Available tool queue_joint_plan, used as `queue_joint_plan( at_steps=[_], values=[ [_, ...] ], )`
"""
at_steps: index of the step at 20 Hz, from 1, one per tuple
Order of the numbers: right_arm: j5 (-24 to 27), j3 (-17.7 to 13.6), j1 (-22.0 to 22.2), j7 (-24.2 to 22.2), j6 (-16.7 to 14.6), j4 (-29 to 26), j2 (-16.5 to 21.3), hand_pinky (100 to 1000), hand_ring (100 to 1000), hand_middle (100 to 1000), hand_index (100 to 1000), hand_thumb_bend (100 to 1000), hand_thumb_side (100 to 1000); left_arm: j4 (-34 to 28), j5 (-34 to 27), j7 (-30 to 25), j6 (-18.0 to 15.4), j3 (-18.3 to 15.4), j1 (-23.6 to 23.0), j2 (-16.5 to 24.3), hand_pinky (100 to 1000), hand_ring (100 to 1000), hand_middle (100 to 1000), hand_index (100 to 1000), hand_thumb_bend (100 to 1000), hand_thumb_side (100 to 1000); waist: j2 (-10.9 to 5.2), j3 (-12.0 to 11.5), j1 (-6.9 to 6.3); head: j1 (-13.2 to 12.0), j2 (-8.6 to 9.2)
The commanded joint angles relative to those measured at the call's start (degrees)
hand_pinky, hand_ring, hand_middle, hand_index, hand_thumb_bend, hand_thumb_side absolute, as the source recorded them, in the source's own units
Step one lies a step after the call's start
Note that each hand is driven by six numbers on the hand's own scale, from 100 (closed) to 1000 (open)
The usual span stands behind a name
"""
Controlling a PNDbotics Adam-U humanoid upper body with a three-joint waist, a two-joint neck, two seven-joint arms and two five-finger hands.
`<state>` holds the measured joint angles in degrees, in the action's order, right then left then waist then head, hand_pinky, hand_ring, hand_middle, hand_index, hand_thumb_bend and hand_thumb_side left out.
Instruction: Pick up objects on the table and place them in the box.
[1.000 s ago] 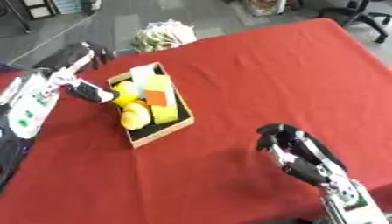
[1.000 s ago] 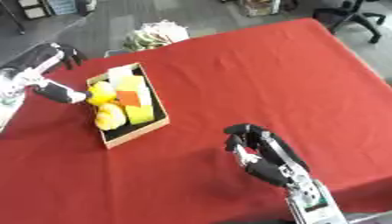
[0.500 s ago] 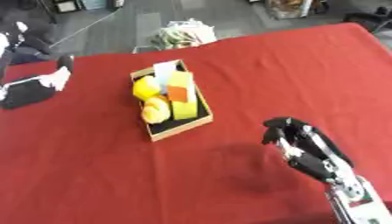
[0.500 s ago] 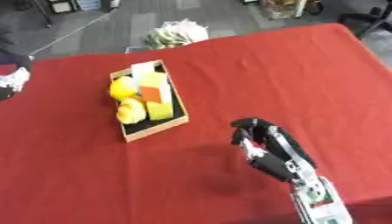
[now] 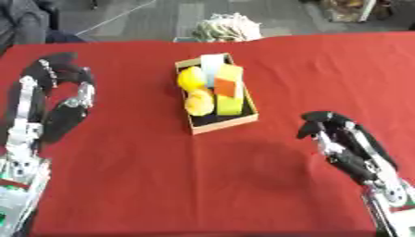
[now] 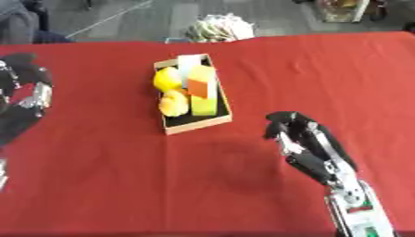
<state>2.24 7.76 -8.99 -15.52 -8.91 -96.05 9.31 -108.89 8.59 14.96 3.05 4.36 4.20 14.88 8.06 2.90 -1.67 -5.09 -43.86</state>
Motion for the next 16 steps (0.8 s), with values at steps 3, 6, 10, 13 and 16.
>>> queue_joint_plan(
  at_steps=[3, 6, 10, 13, 16],
  values=[
    [2.6, -0.5, -0.3, 0.9, 1.4, -1.4, 0.1, 732, 587, 549, 720, 100, 453, 3.6, 0.3, -0.4, -2.5, 2.0, 0.1, -3.9, 779, 575, 571, 752, 186, 351, -1.23, -0.1, 0.95, 1.0, -0.26],
    [2.8, -0.2, -0.4, 1.1, 1.6, -1.4, 0.1, 732, 587, 549, 720, 100, 457, 5.3, 1.0, -1.1, -3.1, 2.6, -0.5, -4.8, 778, 572, 569, 752, 186, 360, -1.24, 0.2, 0.96, 1.2, -0.26],
    [2.8, -0.1, -0.1, 1.3, 1.7, -1.2, 0.2, 730, 585, 546, 719, 100, 457, 6.7, 0.8, -1.1, -3.5, 3.0, -0.8, -5.1, 774, 564, 559, 745, 181, 366, -1.31, 0.4, 0.84, 1.4, -0.26],
    [2.7, 0.0, -0.3, 1.3, 1.7, -1.2, 0.2, 730, 582, 542, 717, 100, 454, 7.7, -0.1, -0.7, -3.3, 3.2, -1.1, -5.2, 767, 554, 548, 735, 179, 369, -1.36, 0.5, 0.83, 2.0, -0.26],
    [2.6, 0.0, -0.2, 1.3, 1.7, -1.1, 0.2, 729, 580, 539, 716, 100, 454, 8.1, -1.0, -0.3, -3.3, 3.4, -1.1, -5.3, 766, 552, 545, 733, 182, 376, -1.41, 0.5, 0.79, 1.9, -0.26]
  ],
)
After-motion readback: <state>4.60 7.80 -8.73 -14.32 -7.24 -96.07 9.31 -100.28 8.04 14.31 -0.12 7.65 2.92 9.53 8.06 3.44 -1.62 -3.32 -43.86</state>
